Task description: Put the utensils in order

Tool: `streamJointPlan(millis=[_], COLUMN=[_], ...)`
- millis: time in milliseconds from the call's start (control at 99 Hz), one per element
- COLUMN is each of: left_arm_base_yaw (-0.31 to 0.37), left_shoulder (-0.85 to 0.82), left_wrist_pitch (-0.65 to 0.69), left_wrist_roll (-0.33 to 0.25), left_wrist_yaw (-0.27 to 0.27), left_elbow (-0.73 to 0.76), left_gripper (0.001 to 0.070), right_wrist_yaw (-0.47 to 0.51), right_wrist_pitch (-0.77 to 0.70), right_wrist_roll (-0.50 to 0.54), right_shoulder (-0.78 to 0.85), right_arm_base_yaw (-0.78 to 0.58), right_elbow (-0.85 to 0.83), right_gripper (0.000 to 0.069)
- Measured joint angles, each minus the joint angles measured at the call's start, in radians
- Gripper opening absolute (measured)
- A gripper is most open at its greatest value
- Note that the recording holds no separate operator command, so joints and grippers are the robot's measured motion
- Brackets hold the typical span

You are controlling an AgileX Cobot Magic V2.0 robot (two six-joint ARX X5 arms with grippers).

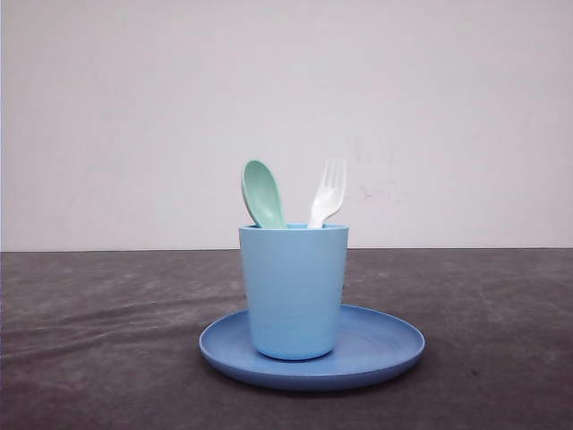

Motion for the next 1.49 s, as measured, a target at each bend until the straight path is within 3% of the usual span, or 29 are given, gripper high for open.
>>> streamJointPlan(millis=[1495], left_arm_base_yaw=[0.000], left_shoulder=[0.000], left_wrist_pitch=[0.000], left_wrist_roll=[0.000], left_wrist_yaw=[0.000], left_elbow=[0.000], left_gripper=[0.0026], right_wrist_yaw=[-0.002], right_wrist_pitch=[-0.041], right_wrist_roll=[-0.001], right_shoulder=[-0.057], right_arm_base_yaw=[0.000], right_elbow=[-0.028], right_gripper=[0.0001])
